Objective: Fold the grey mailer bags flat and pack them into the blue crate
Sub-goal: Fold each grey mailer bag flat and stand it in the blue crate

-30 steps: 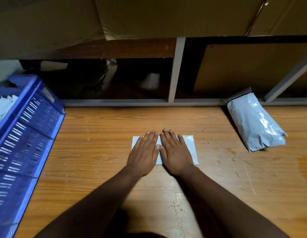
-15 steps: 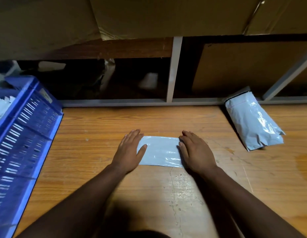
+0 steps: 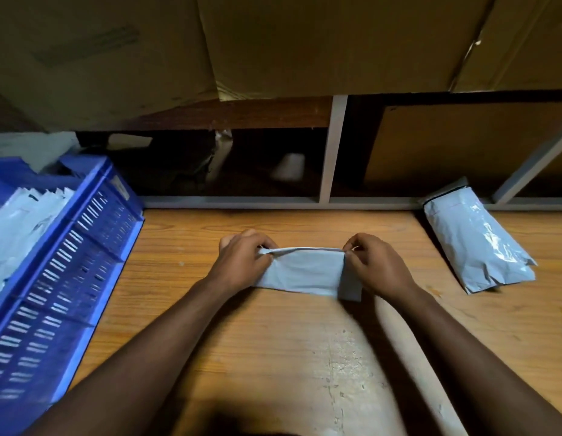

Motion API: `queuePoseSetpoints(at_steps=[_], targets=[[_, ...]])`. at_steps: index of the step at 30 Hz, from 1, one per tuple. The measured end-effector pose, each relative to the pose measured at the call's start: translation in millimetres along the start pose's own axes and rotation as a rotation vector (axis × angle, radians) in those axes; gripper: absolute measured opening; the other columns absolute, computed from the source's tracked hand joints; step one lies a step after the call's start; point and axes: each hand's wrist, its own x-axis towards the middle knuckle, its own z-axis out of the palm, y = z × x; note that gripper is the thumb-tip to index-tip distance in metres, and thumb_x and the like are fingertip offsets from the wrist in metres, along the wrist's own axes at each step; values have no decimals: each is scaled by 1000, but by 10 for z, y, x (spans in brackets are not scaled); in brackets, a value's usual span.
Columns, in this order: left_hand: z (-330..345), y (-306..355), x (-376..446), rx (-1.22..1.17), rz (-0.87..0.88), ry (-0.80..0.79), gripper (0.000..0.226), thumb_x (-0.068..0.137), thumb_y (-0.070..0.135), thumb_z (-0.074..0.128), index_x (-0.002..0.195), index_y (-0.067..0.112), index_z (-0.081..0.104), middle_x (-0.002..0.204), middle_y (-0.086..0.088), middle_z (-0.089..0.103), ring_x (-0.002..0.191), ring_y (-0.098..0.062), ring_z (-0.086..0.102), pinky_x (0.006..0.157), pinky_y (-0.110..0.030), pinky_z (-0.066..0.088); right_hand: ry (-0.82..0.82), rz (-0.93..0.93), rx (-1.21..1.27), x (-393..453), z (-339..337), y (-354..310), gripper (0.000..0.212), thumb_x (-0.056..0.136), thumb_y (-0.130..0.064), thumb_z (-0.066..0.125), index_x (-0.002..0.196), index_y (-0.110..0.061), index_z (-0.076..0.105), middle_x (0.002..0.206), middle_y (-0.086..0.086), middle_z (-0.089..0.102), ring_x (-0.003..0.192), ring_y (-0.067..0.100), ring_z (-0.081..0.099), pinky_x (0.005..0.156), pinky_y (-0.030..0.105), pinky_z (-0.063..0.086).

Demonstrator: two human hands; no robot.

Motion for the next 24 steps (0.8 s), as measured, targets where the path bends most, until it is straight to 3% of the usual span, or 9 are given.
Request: queuePoseSetpoints(at_steps=[3,6,11,14,18,20,24], targets=[[-130,41,-109,-59,96,152,24,90,16,70,99,38,67,109,20,60,113,-2,51,109,-34,22,199,-162,11,-75,-162,-109,10,94,-16,67,101,-23,65,105,-6,67,99,15,60,83,32,45],[-74,37,-284,-89,143,280,26,86,11,72,99,34,70,117,19,57,118,-2,47,103,-33,26,292,-279,5,-265,-206,-145,17,90,-8,72,101,-20,68,115,-5,67,111,13,60,95,29,45],[447,-150,-624,-87,33,155,37,79,5,71,101,35,71,121,19,61,123,-9,52,103,-28,25,71,-222,-110,-606,177,93,14,87,-15,73,97,-24,72,127,0,69,121,22,62,100,42,51],[679,-281,-808,-80,42,65,39,82,7,65,110,34,68,121,23,63,123,-3,55,115,-32,22,-32,-169,-105,-777,364,224,15,85,-14,70,96,-24,73,130,0,69,124,22,61,101,34,49],[702,-314,-879,-70,71,87,25,89,34,59,113,34,67,126,26,61,128,9,47,121,-32,11,-64,-168,-124,-759,330,218,5,92,-30,66,95,-29,70,130,-5,67,122,15,59,101,38,44],[698,-269,-826,-86,62,110,24,93,42,55,112,33,67,123,26,62,125,11,48,123,-30,10,-52,-171,-110,-683,324,147,9,97,-35,63,97,-29,70,128,-8,68,121,13,58,101,38,43],[806,-201,-654,-83,121,98,25,97,28,53,117,25,67,128,17,62,129,0,50,123,-42,23,-34,-145,-77,-491,538,-89,26,100,-41,55,117,-28,70,141,-10,62,132,11,54,104,33,48]])
